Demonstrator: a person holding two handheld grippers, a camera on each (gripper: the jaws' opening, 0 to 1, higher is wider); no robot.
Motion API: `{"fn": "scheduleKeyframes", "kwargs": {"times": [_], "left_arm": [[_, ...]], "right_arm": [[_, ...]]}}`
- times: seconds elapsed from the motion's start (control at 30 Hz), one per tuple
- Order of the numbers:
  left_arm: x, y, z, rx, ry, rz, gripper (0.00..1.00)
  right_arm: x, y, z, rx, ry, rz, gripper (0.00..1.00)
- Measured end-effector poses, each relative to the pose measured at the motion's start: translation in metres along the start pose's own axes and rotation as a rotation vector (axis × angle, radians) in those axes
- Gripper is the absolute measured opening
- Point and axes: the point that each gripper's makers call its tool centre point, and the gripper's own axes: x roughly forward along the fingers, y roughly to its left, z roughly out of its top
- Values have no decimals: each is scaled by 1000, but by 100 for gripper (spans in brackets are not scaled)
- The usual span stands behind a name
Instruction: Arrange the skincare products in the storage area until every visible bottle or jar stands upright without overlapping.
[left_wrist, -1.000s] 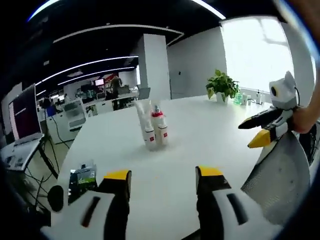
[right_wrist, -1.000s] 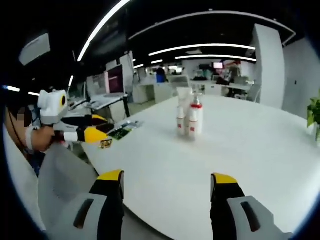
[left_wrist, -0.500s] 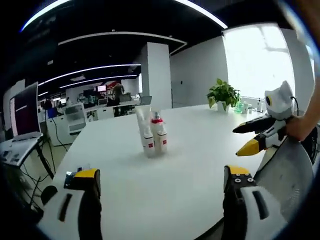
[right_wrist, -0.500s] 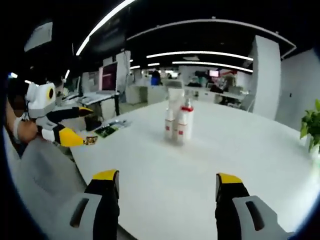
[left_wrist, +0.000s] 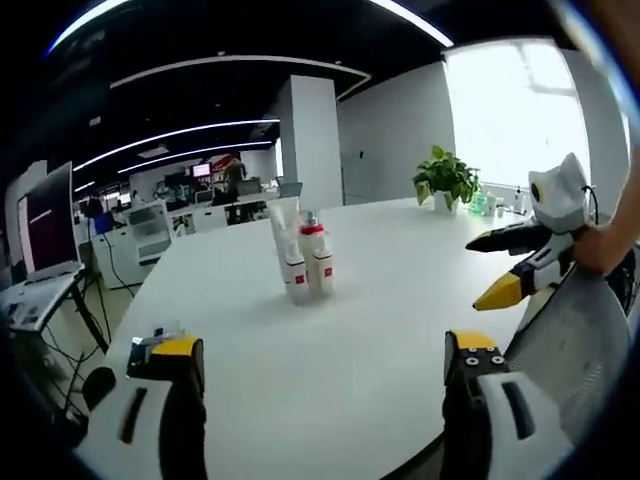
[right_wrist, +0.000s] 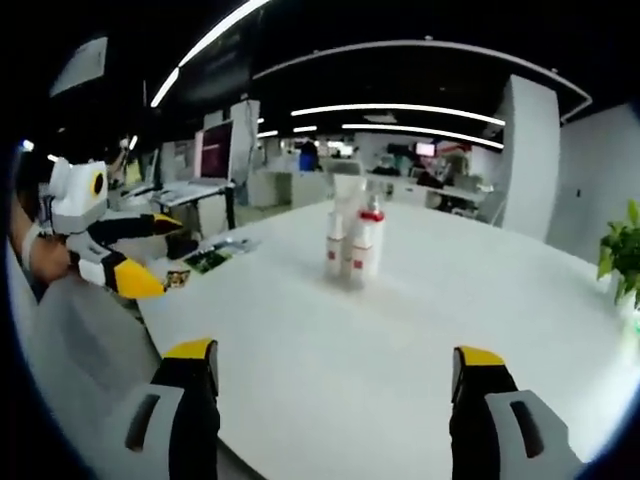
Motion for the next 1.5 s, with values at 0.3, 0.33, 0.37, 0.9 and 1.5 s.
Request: {"fn": "scheduleKeyframes", "kwargs": {"times": [0.3, 0.33, 0.37, 0.9, 1.5], "left_arm": [[1, 3, -4, 26, 24, 25, 96], [1, 3, -4, 31, 25, 25, 96], [1, 3, -4, 34, 25, 24, 96], [-1, 6, -2, 50, 9, 36, 94], [2, 3, -12, 85, 63, 34, 91]], "right_arm": [[2, -1, -11, 23, 56, 3, 99], [2, 0, -12, 25, 63, 4, 99], [2, 1, -13, 25, 64, 6, 99], [1, -1, -17, 59, 81, 6, 99], [2, -1, -25, 68, 114, 10, 98]]}}
